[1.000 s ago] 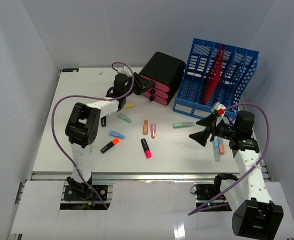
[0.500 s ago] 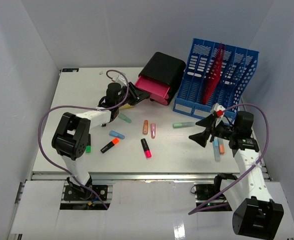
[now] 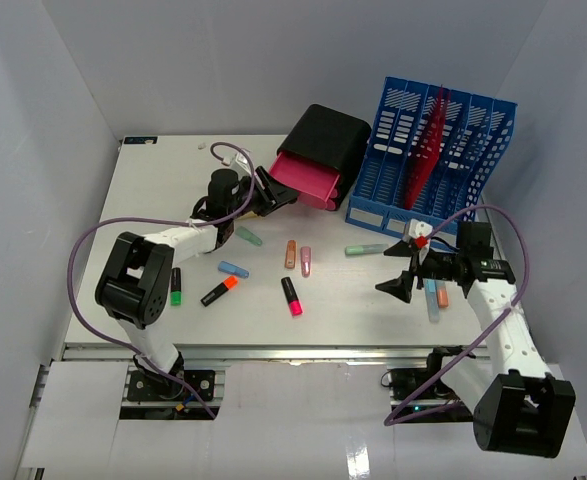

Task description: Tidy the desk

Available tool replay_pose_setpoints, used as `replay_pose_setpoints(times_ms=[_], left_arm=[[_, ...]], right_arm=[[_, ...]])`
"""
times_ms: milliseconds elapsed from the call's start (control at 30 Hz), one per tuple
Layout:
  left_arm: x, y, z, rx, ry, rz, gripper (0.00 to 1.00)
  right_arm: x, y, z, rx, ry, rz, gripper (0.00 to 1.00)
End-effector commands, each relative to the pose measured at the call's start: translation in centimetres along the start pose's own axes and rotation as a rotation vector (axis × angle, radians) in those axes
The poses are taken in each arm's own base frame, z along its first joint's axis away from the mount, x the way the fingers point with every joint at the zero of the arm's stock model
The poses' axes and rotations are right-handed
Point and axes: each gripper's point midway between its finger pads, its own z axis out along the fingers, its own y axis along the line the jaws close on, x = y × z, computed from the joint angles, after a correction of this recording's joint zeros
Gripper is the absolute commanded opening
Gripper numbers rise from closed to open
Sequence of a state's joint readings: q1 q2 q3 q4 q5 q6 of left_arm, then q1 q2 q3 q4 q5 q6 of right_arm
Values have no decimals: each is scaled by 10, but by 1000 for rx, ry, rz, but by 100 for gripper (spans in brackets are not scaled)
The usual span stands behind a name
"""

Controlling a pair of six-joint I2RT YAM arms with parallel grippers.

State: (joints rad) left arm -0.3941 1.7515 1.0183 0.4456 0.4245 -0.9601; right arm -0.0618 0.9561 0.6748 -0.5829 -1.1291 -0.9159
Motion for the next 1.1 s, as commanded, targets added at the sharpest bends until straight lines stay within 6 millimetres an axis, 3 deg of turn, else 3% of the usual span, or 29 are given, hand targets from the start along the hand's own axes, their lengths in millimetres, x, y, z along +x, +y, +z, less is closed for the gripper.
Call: replay_pose_setpoints(times_ms=[0, 67, 200, 400, 700, 833, 1067], left_arm=[[-1, -35, -13, 103, 26, 62, 67], [1, -36, -13, 115, 35, 64, 70], [1, -40, -19, 129, 42, 86, 74], [-2, -38, -46, 111, 9, 176, 87], [-4, -38, -89, 62, -26, 284, 88], [-1, -27, -107, 8, -36, 317, 88], [7, -15, -165, -78, -96, 382, 89]], right_arm=[[8, 2, 0, -108, 116, -300, 99], [13, 1, 8, -181, 160, -397, 90], [30, -10, 19, -223, 259, -428, 90], [55, -33, 44, -287, 349, -438, 98], [62, -89, 74, -277, 437, -387, 93], [76, -101, 85, -273, 509, -366, 91], [108, -116, 97, -253, 630, -331, 81]])
